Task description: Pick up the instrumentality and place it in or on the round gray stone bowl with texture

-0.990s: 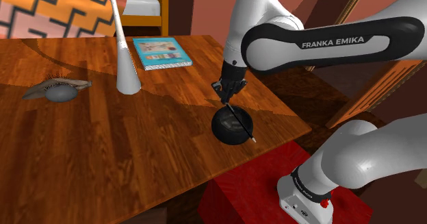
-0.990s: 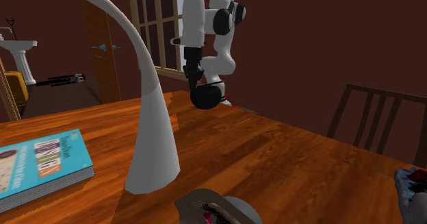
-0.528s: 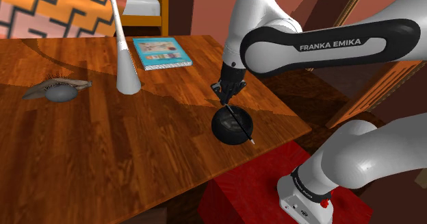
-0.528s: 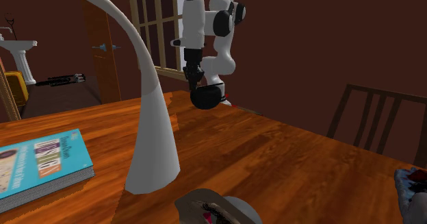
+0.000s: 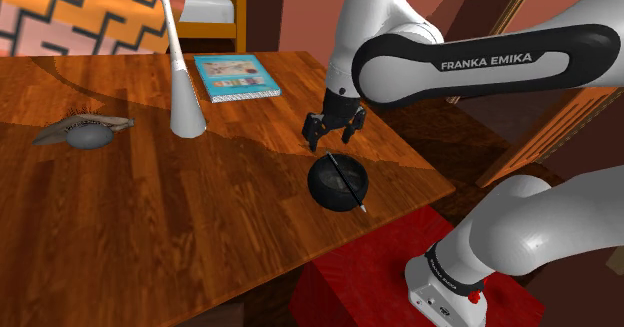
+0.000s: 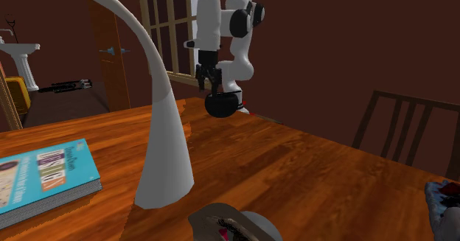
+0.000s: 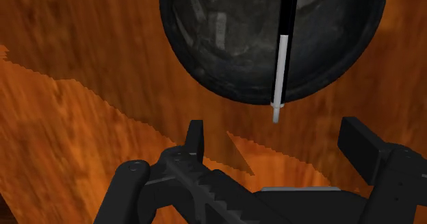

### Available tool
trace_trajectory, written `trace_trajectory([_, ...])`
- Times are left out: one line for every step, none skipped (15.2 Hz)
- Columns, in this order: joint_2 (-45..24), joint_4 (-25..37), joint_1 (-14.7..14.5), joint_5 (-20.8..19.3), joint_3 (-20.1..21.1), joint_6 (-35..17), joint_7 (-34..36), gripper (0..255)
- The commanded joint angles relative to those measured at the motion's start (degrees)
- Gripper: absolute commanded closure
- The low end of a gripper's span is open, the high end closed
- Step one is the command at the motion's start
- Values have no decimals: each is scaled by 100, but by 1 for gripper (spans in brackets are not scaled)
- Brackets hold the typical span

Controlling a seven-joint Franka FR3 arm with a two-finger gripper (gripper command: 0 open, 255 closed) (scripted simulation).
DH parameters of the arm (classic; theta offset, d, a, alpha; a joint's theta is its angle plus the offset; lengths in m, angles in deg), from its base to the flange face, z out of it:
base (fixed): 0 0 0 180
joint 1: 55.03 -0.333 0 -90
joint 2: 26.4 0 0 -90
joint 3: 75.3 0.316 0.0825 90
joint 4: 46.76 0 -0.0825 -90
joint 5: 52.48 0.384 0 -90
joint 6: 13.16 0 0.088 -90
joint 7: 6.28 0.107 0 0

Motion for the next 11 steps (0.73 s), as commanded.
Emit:
trace_trajectory([88, 219, -3, -4, -34, 311, -10, 0])
trace_trajectory([136, 377, -3, -9, -55, 515, -14, 0])
trace_trajectory([167, 507, -3, -13, -71, 675, -16, 0])
trace_trajectory([167, 507, -3, -14, -71, 675, -15, 0])
trace_trajectory([167, 506, -3, -13, -71, 675, -16, 0])
trace_trajectory([167, 506, -3, -13, -71, 675, -15, 0])
trace_trajectory([167, 507, -3, -14, -71, 675, -15, 0])
trace_trajectory([166, 507, -3, -14, -71, 675, -15, 0])
trace_trajectory([166, 507, -3, -14, -71, 675, -15, 0])
trace_trajectory([166, 507, -3, -14, -71, 675, -15, 0])
trace_trajectory([166, 507, -3, -14, -71, 675, -15, 0])
